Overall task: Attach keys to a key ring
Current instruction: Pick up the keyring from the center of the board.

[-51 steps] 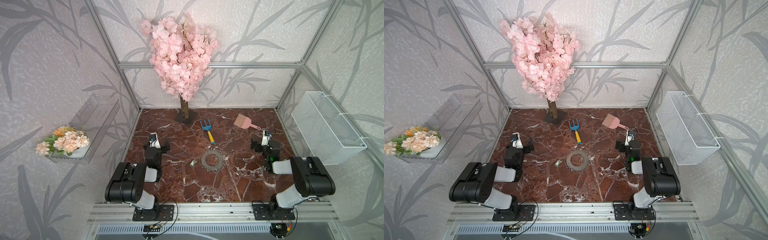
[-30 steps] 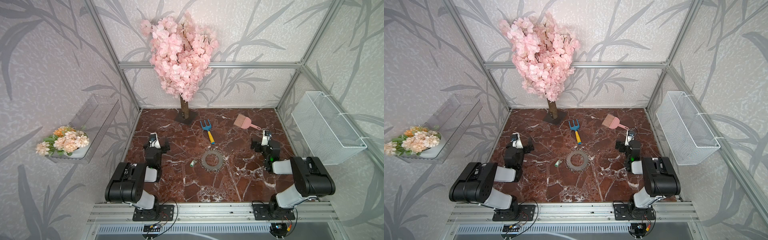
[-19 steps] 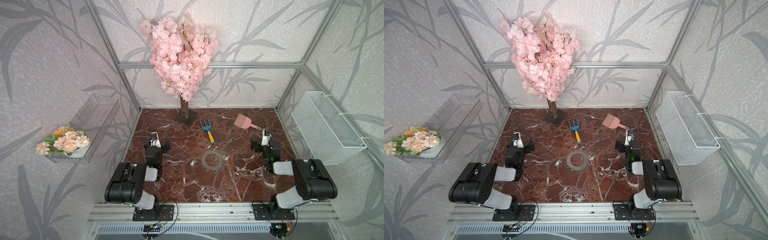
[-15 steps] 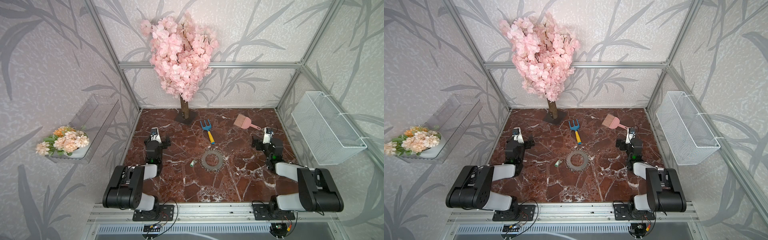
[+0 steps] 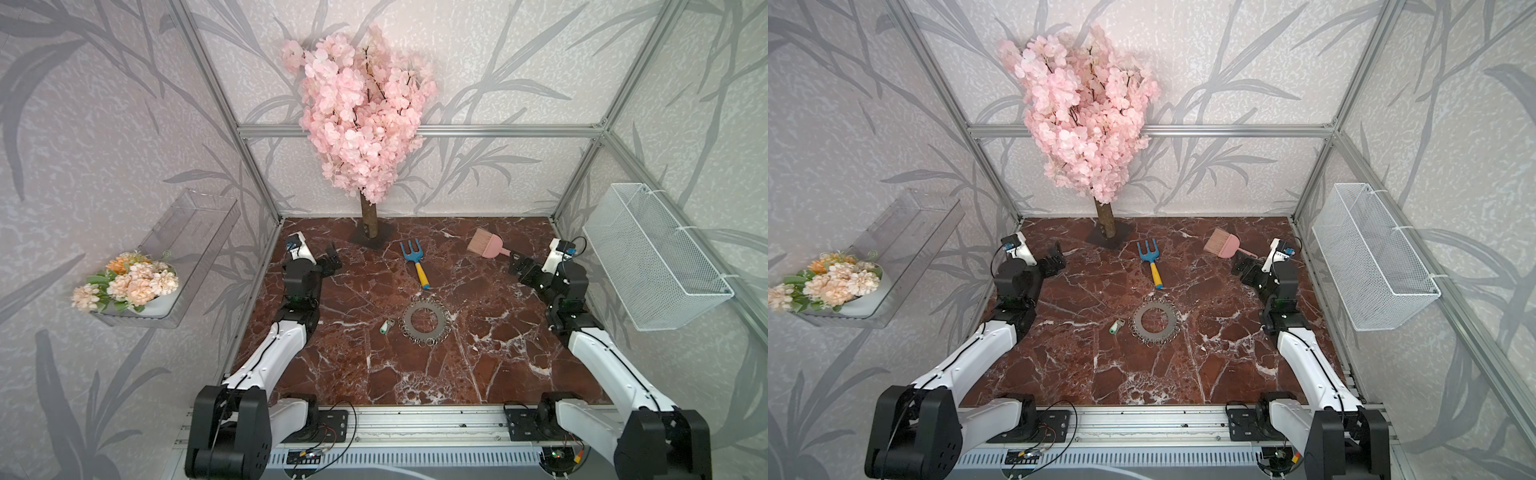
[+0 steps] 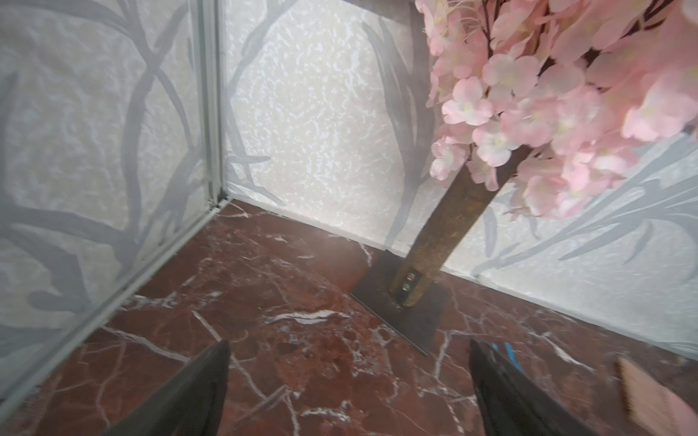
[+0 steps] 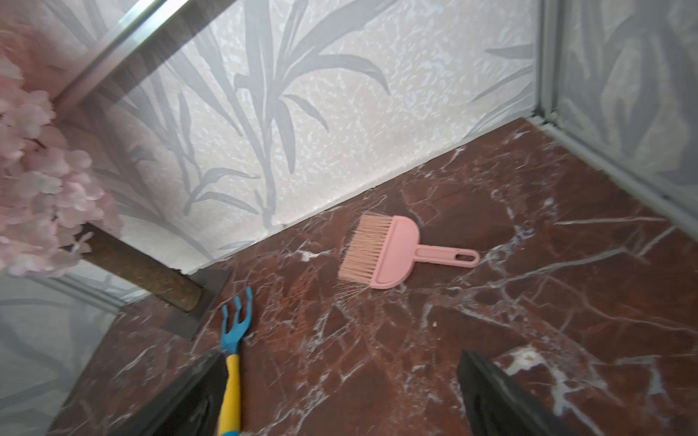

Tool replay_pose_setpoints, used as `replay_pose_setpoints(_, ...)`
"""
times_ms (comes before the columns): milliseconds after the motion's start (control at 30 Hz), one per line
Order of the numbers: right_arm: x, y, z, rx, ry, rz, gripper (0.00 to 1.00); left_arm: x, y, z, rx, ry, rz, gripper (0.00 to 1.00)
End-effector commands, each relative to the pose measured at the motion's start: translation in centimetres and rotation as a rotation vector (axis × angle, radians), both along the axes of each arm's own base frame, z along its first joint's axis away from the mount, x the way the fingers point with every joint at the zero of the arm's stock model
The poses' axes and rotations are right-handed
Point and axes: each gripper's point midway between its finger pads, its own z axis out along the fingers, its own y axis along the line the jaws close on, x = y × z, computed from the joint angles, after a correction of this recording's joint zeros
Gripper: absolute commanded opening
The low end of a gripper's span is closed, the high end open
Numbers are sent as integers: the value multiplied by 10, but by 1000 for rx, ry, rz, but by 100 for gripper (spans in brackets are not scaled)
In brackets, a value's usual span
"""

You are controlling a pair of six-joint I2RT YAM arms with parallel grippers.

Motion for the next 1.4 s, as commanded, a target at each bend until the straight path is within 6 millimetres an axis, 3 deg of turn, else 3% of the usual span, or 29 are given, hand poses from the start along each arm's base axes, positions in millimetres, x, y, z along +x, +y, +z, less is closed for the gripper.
replay_pose_setpoints(0,-23,51,-31,140,200,190,99,-12,-31,-15,-192,125,-141,100)
replay_pose_setpoints(167,-45,119,-49,-44,291,377,87,-33,-51,-13,-278,125,-246,100)
replay_pose_setpoints(300,-54,172,-63,-205,355,521,71,-49,-64,-21,-309,143,-316,100)
replay_pose_setpoints(433,-46,214,-82,-270,441,620,54,-60,-79,-42,-346,203,-361,100)
replay_pose_setpoints(533,-36,244,-93,-293,495,696,53,-65,-91,-57,-374,251,-387,100)
replay_pose_setpoints(667,-22,276,-116,-298,612,785,52,-68,-105,-61,-386,272,-426,100)
replay_pose_setpoints(833,-15,296,-149,-347,791,857,41,-69,-112,-57,-386,272,-445,100)
replay_pose_setpoints(1000,-24,309,-157,-395,815,873,40,-71,-111,-56,-386,271,-439,100)
replay_pose_setpoints(1167,-32,306,-165,-468,831,851,40,-71,-111,-58,-397,270,-434,100)
replay_pose_setpoints(1367,-45,299,-166,-782,705,845,37,-70,-113,-56,-400,267,-442,100)
